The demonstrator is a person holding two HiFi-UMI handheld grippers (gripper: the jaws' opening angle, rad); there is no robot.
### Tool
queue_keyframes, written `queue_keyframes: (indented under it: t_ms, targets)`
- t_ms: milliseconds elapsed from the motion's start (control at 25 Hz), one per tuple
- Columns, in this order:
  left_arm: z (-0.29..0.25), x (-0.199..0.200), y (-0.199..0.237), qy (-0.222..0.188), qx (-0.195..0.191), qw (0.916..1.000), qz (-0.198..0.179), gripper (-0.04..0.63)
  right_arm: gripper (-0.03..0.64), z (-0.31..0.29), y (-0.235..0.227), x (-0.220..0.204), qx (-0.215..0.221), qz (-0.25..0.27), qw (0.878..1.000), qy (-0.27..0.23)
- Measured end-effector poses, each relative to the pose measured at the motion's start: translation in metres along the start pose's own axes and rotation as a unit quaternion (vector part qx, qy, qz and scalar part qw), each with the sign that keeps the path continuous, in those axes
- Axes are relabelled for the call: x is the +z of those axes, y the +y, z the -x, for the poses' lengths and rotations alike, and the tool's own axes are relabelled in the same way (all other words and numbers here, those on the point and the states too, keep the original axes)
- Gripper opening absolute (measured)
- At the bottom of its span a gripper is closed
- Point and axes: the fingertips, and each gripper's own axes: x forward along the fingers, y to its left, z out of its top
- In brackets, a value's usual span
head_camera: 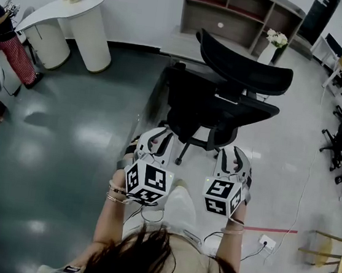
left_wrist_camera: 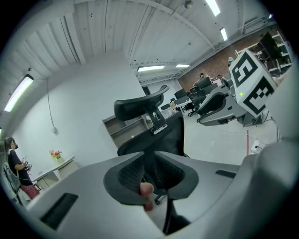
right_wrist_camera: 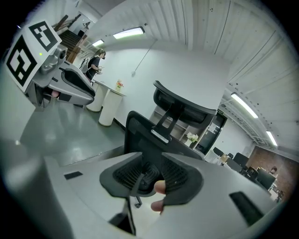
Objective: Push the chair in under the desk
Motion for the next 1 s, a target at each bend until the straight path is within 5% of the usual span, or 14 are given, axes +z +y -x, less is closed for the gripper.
queue_keyframes:
  t_ms: [640,1000]
  targets:
    - [0.036,0.011,-0.007,-0.036,0.013,0.9979,0.053,0.023,0.06,0.034,0.003,0.002,-0.02,0.0,1.0,-0.024]
    - [0.039,0.006,-0.018,-0.028,0.009,0.9984,0.049,0.023,0.033,0.043,-0.003,-0.006,-0.034,0.007,0.999,-0.031]
